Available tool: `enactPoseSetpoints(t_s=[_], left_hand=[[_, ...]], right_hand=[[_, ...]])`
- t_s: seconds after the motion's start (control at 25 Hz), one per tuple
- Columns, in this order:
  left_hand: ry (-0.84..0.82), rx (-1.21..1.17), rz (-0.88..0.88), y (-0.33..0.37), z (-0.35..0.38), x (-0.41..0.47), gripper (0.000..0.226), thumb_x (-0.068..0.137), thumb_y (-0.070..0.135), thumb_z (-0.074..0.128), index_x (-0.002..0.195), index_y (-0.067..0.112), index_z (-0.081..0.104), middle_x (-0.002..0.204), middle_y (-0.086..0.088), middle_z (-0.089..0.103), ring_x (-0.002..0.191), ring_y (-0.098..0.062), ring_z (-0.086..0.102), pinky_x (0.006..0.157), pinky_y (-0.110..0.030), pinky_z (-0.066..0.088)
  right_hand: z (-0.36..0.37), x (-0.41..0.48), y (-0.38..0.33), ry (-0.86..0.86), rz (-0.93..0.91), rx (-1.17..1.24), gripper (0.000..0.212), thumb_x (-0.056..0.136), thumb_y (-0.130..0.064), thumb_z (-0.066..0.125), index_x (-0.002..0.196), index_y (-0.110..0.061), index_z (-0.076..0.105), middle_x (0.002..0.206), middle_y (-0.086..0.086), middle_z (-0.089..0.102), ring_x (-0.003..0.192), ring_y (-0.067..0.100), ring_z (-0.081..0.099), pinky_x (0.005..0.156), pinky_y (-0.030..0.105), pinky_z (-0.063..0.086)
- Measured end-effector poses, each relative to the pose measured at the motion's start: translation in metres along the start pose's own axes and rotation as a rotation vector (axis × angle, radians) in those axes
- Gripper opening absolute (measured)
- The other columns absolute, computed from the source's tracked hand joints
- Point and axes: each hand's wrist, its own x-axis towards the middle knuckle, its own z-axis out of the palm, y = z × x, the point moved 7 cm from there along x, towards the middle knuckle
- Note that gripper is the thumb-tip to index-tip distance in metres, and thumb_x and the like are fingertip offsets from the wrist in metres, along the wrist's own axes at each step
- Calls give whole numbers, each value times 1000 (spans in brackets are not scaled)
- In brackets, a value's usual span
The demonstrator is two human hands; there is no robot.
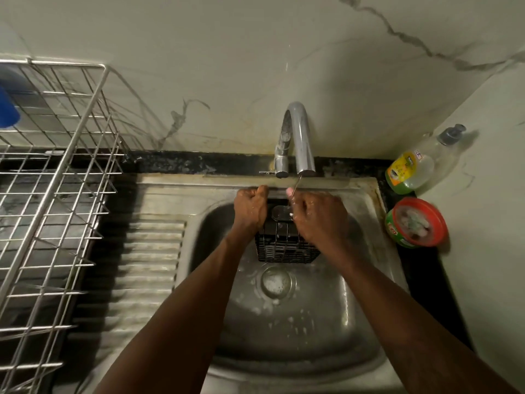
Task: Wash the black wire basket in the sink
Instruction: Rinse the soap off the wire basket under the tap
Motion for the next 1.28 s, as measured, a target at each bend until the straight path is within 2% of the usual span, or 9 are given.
enactPoseSetpoints(t_s=[0.12, 0.4, 0.52, 0.6, 0.76, 0.92, 1.0, 1.08, 1.28], left_hand=[[43, -29, -64, -2, -21, 1, 23, 101, 24, 56, 82, 14, 65, 75, -9, 71, 69, -24, 72, 70, -40, 60], [129, -10, -39, -17, -62, 13, 31, 96, 12, 60, 67, 2, 60, 53, 1, 58, 46, -11, 52, 50, -24, 45], [46, 15, -34, -10, -36, 10, 27, 99, 19, 59, 91, -4, 70, 79, -16, 74, 68, -25, 73, 63, -36, 61], [19, 67, 13, -5, -17, 10, 31, 98, 18, 58, 83, -7, 68, 74, -20, 71, 63, -28, 70, 58, -38, 59], [24, 125, 80, 6, -3, 9, 36, 95, 11, 57, 60, 4, 64, 49, -1, 56, 44, -7, 51, 47, -21, 46], [121, 65, -25, -5, -28, 20, 30, 96, 17, 55, 73, 3, 66, 61, -7, 61, 55, -16, 57, 51, -25, 50], [108, 85, -65, -7, -23, 17, 29, 99, 22, 55, 80, 3, 66, 67, -8, 65, 54, -17, 59, 45, -22, 48], [25, 97, -70, -5, -5, 13, 30, 99, 25, 55, 91, -2, 66, 78, -14, 71, 61, -23, 68, 47, -24, 53], [-18, 145, 42, 0, 4, 14, 39, 97, 24, 56, 68, -1, 64, 69, -25, 66, 59, -27, 62, 65, -49, 60]], right_hand=[[-3, 4, -21, 5, 76, -23, 61, 108, -53, 23, 69, -24, 59, 64, -1, 61, 58, 15, 54, 70, 30, 50], [6, -5, -78, -39, -360, -124, 43, 103, -47, 37, 123, -21, 65, 115, 1, 68, 105, 24, 60, 95, 46, 39], [-2, 7, -37, -135, -130, -165, 46, 108, -49, 29, 101, -25, 67, 75, -1, 60, 72, 17, 58, 78, 35, 49], [-3, 8, -32, -101, 14, -245, 53, 109, -47, 24, 84, -23, 65, 62, -3, 52, 61, 17, 55, 68, 33, 49], [7, -2, -58, 45, -40, -88, 47, 106, -35, 26, 103, -18, 70, 98, 4, 72, 92, 24, 67, 88, 42, 47], [19, -38, -65, 52, -478, -107, 53, 109, -37, 33, 151, -6, 42, 154, 15, 46, 144, 29, 42, 120, 47, 29], [12, -52, -46, 211, -541, -42, 45, 107, -31, 44, 142, -6, 57, 148, 15, 54, 133, 27, 55, 112, 43, 42], [8, -52, -25, 317, -461, 14, 30, 103, -27, 52, 113, -9, 74, 116, 11, 73, 97, 26, 71, 84, 39, 52], [2, -19, -34, 62, -271, -34, 49, 107, -40, 38, 70, -20, 63, 61, 0, 62, 51, 18, 56, 56, 32, 44]])
